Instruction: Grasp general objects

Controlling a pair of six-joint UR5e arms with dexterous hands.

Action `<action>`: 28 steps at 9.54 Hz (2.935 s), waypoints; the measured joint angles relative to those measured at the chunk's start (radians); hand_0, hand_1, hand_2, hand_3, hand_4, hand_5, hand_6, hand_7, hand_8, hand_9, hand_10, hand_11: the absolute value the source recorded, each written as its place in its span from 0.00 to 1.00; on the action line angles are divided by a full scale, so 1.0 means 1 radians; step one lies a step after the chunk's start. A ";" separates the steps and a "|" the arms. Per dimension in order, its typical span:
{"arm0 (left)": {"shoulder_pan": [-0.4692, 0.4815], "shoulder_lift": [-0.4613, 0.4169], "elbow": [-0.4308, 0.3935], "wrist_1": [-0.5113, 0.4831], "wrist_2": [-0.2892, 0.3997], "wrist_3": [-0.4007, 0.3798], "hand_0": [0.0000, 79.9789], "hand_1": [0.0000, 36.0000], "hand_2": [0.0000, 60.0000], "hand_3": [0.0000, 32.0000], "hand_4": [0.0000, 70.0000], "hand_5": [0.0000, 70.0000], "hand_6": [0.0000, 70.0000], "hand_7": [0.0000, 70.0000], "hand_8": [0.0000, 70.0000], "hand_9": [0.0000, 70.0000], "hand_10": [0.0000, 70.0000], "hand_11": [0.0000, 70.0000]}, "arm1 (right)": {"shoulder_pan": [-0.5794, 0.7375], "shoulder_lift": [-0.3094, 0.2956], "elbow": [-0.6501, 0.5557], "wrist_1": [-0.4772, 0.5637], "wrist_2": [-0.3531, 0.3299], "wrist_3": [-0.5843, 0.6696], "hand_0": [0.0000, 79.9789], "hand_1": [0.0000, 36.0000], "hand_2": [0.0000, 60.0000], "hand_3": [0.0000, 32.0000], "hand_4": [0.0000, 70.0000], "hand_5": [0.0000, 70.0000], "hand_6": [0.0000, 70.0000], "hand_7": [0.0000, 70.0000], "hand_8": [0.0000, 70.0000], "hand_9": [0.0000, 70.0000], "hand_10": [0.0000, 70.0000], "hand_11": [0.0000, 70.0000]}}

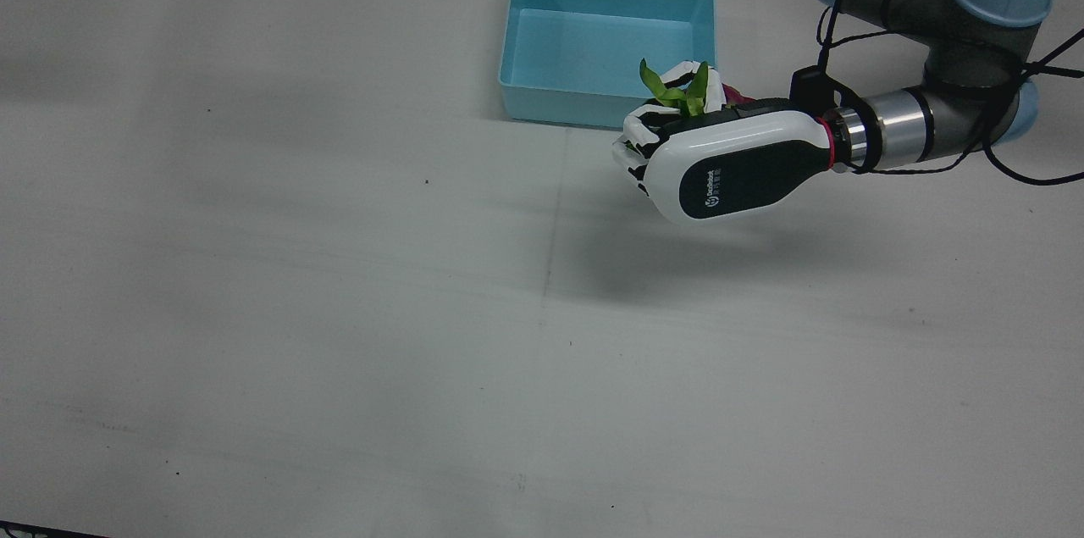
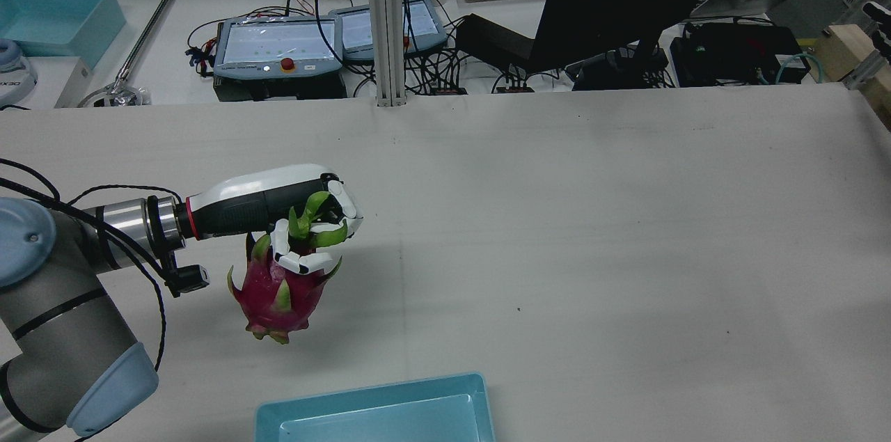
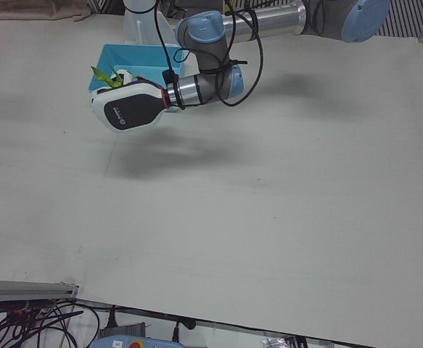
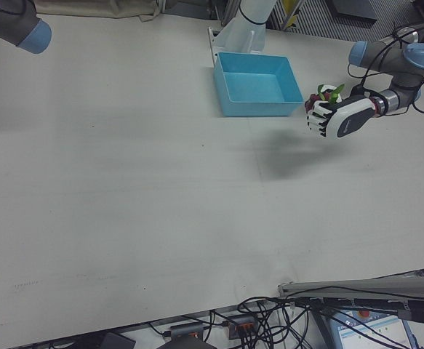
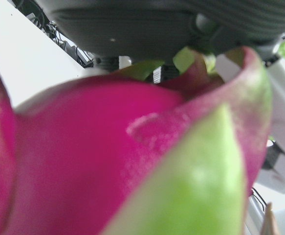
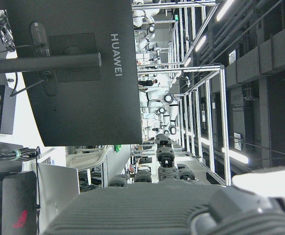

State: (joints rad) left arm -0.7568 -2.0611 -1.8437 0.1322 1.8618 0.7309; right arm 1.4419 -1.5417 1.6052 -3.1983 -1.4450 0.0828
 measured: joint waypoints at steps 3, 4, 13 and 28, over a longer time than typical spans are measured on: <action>0.084 -0.007 -0.005 0.028 0.000 0.002 0.61 0.05 1.00 0.00 1.00 1.00 1.00 1.00 1.00 1.00 1.00 1.00 | 0.000 0.000 0.000 0.000 0.000 0.000 0.00 0.00 0.00 0.00 0.00 0.00 0.00 0.00 0.00 0.00 0.00 0.00; 0.122 -0.006 -0.007 0.039 0.000 0.005 0.61 0.05 1.00 0.00 1.00 1.00 1.00 1.00 1.00 1.00 1.00 1.00 | 0.000 0.000 0.000 0.000 0.000 0.000 0.00 0.00 0.00 0.00 0.00 0.00 0.00 0.00 0.00 0.00 0.00 0.00; 0.237 0.012 -0.090 0.068 0.000 0.003 0.67 0.52 0.24 0.00 0.35 0.51 0.36 0.80 0.20 0.36 0.16 0.25 | 0.000 0.000 0.001 0.000 0.000 0.000 0.00 0.00 0.00 0.00 0.00 0.00 0.00 0.00 0.00 0.00 0.00 0.00; -0.070 0.086 0.007 -0.077 0.001 -0.017 0.65 0.51 0.00 0.00 0.05 0.17 0.00 0.14 0.00 0.01 0.00 0.00 | 0.000 0.000 0.000 0.000 0.000 0.000 0.00 0.00 0.00 0.00 0.00 0.00 0.00 0.00 0.00 0.00 0.00 0.00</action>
State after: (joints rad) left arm -0.8263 -1.9747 -1.8364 0.0553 1.8628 0.7138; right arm 1.4420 -1.5417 1.6052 -3.1980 -1.4450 0.0828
